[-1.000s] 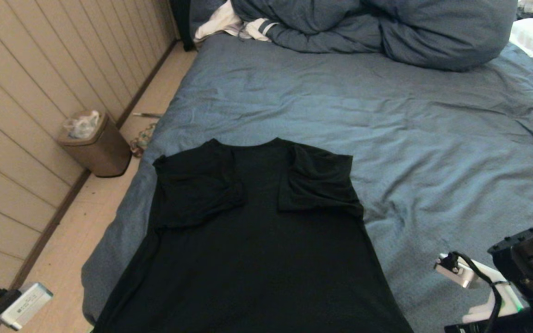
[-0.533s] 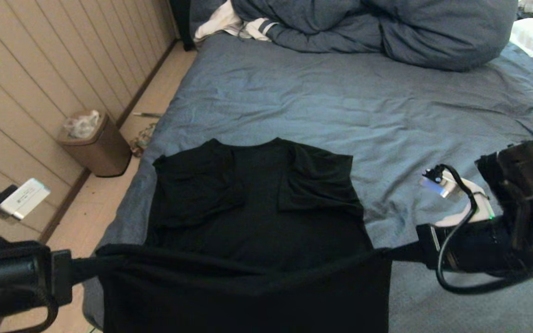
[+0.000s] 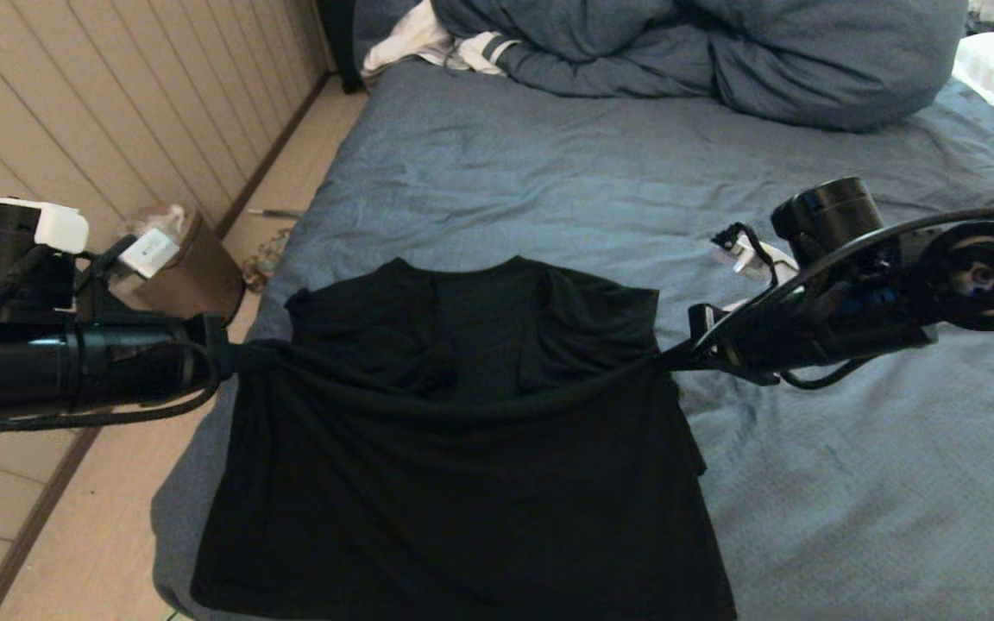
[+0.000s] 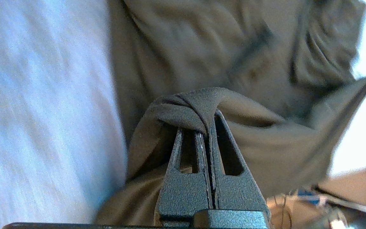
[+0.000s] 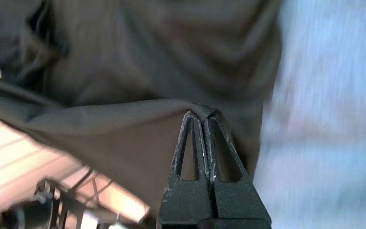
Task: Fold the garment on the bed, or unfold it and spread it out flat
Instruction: Fold the black T-shirt
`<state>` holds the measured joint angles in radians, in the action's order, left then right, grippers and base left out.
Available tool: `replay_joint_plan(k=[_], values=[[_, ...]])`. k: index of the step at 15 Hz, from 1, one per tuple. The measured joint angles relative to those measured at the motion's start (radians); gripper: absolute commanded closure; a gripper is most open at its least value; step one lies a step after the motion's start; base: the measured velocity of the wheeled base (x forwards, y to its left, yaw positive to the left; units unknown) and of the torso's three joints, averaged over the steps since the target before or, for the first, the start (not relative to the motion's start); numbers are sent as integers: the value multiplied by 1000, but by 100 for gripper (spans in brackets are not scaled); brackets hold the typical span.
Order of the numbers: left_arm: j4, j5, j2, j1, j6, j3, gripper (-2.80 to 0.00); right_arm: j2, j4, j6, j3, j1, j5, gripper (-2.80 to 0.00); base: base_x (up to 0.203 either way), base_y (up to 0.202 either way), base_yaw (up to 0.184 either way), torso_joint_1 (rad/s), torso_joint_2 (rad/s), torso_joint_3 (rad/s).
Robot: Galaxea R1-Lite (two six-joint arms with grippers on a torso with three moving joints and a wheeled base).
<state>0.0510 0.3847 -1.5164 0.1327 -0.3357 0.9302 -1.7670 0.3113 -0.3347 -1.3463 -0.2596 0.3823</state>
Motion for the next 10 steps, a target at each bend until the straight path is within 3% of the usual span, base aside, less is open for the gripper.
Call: replay_joint_plan(k=[5,8,9,10], values=[[174,20,-171,-52,-1,32,0,-153,0,0,-143,7,-2,0,0,0,0,0,0,0],[223,16,-230,-64,2,34,0,-194,1,-1,-171,15,-3,0,0,0,0,0,0,0],[221,14,-242,-65,2,35,-280,-200,1,-1,-172,15,-5,0,0,0,0,0,0,0],[220,13,-250,-65,3,36,-280,-203,1,-1,-173,17,-8,-280,0,0,0,0,0,0]])
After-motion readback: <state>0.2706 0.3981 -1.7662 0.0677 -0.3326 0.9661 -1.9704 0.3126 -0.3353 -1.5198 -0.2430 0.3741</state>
